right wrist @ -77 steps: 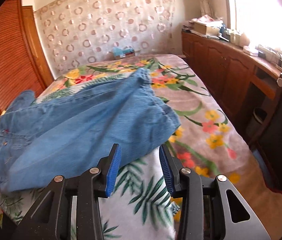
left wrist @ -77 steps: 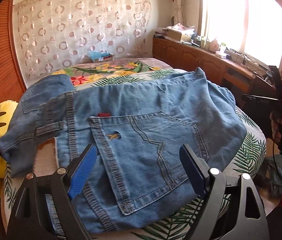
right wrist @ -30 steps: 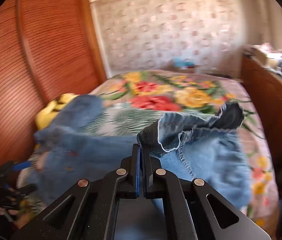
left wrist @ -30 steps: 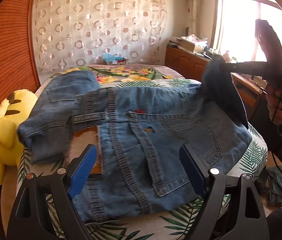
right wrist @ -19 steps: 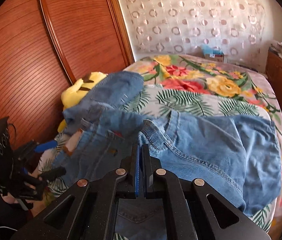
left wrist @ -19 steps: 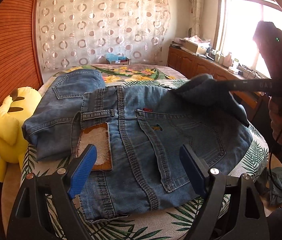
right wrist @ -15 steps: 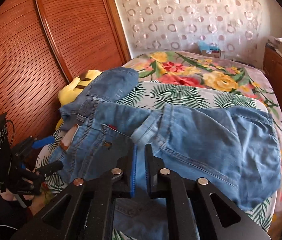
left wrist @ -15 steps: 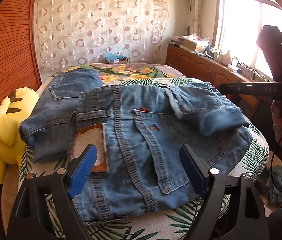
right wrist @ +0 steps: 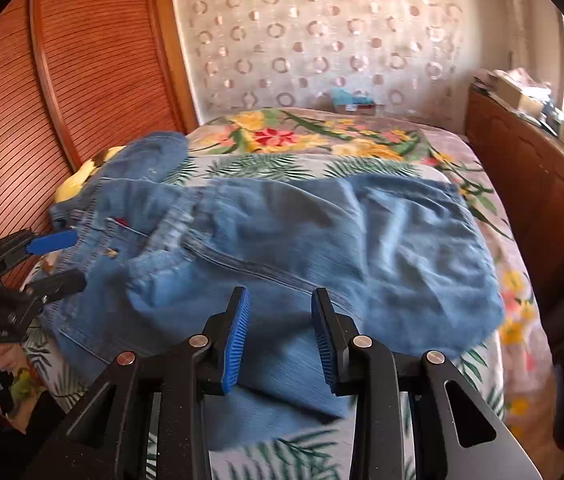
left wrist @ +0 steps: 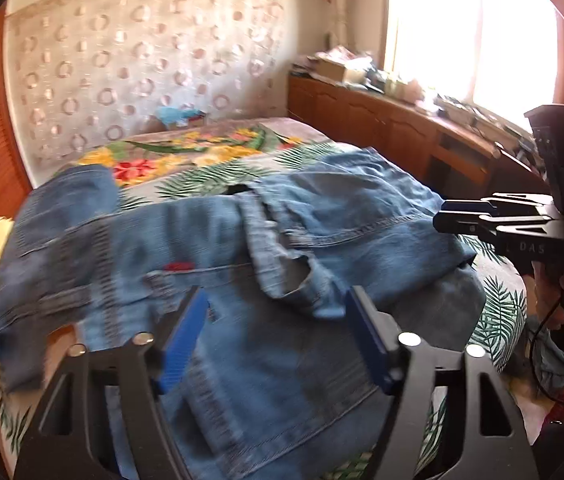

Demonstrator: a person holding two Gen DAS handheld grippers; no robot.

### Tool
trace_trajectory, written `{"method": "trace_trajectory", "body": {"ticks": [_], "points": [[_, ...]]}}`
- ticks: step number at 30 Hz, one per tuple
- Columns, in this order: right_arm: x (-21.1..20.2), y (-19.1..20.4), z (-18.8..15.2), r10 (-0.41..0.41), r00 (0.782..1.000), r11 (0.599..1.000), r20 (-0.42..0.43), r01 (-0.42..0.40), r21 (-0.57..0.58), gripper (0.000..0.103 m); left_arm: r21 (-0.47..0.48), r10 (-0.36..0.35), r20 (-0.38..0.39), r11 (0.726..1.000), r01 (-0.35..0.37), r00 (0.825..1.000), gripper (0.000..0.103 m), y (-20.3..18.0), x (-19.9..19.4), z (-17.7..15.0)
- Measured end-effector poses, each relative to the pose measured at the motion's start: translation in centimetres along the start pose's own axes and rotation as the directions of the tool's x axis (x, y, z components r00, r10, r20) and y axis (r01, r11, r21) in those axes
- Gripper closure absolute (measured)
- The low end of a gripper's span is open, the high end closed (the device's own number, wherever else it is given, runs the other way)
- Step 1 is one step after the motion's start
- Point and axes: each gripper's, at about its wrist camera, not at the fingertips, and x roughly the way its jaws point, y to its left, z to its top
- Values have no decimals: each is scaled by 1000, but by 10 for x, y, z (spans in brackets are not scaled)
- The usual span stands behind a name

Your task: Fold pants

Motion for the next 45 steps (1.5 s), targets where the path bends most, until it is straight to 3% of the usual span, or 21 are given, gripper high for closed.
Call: {"method": "trace_trajectory", "body": {"ticks": [2, 7, 9, 11, 13, 17, 21, 29, 35, 39, 45], "points": [[-1, -5, -4, -5, 1000, 1000, 1, 5, 18, 67, 14, -9, -25, 1000, 10, 1000, 51, -6, 13, 6], [-9, -9, -13, 6, 1000, 999, -6, -6, 52, 64, 41, -32, -96, 999, 36, 995, 60, -16, 43, 15], [-9, -8, -14, 9, 1000, 998, -9, -8, 59, 63, 61, -32, -122, 997, 40, 992, 70, -21, 53, 15], [-11, -10, -13, 13, 1000, 998, -12, -12, 68, 63, 69, -25, -146, 997, 35, 989, 90, -21, 58, 14], [-12, -12, -12, 20, 1000, 997, -11, -19, 79, 63, 76, -15, -150, 997, 27, 989, 98, -22, 58, 16], [-17, -15, -10, 30, 1000, 996, 0, -30, 83, 63, 90, -14, -86, 996, 22, 996, 100, -21, 26, 29], [-26, -17, -5, 45, 998, 996, 32, -47, 82, 62, 91, 7, 30, 996, -10, 1000, 100, -14, -35, 54], [-39, 5, 12, 94, 992, 994, 87, -99, 48, 62, 72, 121, 208, 988, -138, 971, 100, 21, -153, 73], [-26, 28, 18, 152, 985, 988, 77, -153, 8, 62, 21, 189, 157, 981, -195, 969, 100, 58, -159, 47], [-9, 41, 19, 175, 983, 984, 49, -175, -17, 62, -3, 186, 96, 982, -187, 978, 100, 69, -139, 27], [8, 40, 27, 187, 982, 982, 5, -187, -33, 62, -47, 181, 81, 983, -178, 980, 99, 79, -137, 14]]}}
